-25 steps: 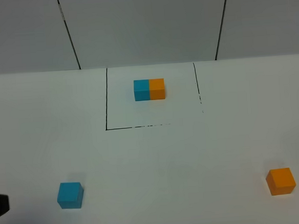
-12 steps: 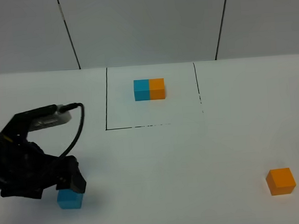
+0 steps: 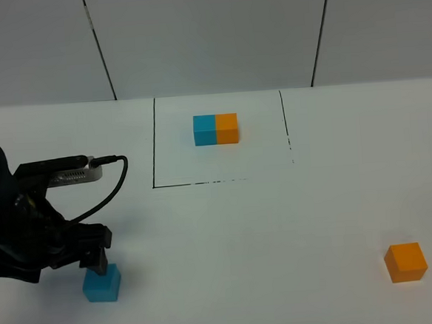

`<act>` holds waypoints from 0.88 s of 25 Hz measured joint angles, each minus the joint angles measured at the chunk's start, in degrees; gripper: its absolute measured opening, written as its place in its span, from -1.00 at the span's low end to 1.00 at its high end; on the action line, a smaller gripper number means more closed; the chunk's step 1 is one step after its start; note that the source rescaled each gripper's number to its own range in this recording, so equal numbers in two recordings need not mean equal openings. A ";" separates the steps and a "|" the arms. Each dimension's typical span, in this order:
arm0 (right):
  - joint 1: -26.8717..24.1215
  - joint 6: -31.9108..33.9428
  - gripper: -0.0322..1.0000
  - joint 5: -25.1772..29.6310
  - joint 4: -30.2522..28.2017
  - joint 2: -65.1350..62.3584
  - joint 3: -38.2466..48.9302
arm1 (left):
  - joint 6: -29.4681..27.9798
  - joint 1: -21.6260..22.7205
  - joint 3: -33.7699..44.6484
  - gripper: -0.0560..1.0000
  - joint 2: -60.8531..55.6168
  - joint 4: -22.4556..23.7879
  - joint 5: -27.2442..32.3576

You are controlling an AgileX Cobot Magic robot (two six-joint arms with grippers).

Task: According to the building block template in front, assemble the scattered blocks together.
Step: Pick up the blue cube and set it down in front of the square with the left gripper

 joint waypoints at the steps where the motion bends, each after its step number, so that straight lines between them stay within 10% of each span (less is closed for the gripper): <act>1: 0.00 0.00 0.44 0.00 0.00 0.00 0.00 | -0.08 0.00 0.00 0.58 0.57 0.00 -0.27; 22: 0.00 0.00 0.44 0.00 0.13 0.00 0.00 | -2.04 -3.53 -0.05 0.58 12.60 -1.44 -10.28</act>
